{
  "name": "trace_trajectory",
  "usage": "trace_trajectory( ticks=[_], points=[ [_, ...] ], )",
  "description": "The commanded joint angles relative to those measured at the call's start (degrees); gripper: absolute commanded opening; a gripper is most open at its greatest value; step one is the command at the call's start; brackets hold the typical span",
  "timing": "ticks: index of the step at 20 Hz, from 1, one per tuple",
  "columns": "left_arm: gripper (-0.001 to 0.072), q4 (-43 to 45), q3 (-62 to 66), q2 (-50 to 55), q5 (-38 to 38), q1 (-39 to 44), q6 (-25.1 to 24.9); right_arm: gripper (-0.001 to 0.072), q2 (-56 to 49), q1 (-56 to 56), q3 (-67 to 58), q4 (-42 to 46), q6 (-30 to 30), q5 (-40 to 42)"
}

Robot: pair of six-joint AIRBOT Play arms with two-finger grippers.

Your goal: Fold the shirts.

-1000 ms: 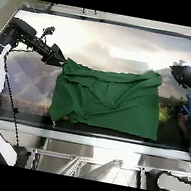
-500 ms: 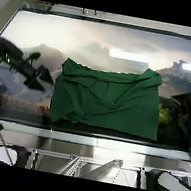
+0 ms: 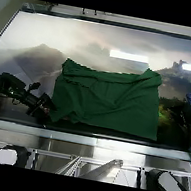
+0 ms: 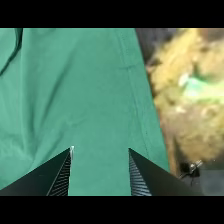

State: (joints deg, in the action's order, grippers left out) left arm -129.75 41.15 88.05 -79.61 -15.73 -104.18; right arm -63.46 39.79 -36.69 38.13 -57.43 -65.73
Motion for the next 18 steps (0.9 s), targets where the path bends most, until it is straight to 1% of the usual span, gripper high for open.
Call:
trace_trajectory(
  ticks=[1,4,6,7,8,10,11,12,15,18],
  points=[
    [0.0497,-11.6,-1.3,2.2,7.8,-0.1,-8.0,0.0406,1.1,0.1,0.3,0.3,-0.4,-0.3],
    [0.0473,-12.8,0.6,3.1,7.5,-0.1,-9.4,0.0407,1.1,0.1,0.3,0.4,-1.4,-1.3],
    [0.0101,-12.8,2.8,3.0,7.1,0.0,-10.1,0.0407,1.1,0.1,0.3,1.1,-2.8,-1.7],
    [0.0063,-12.7,3.7,3.0,6.8,-0.1,-10.4,0.0408,1.1,0.1,0.3,2.9,-4.3,-1.6],
    [0.0063,-12.5,4.6,3.0,6.1,-0.1,-10.4,0.0416,1.1,0.1,0.3,6.1,-7.0,-1.6],
    [0.0025,-12.4,5.2,3.0,5.5,-0.1,-11.0,0.0683,1.0,0.1,0.4,16.5,-15.8,-1.9],
    [0.0025,-12.2,5.1,3.0,5.4,-0.1,-11.5,0.069,1.0,0.1,0.6,21.6,-19.8,-3.1],
    [0.0025,-12.3,5.0,3.0,5.1,-0.1,-12.0,0.069,1.0,0.1,1.2,23.0,-20.6,-4.2],
    [0.0024,-12.3,5.1,3.0,2.1,-0.1,-12.8,0.0689,1.0,0.1,4.7,21.1,-20.3,-4.8],
    [0.0024,-12.3,5.1,3.0,0.7,-0.1,-12.8,0.0689,-0.1,0.0,8.2,20.6,-18.8,-2.0]
  ],
)
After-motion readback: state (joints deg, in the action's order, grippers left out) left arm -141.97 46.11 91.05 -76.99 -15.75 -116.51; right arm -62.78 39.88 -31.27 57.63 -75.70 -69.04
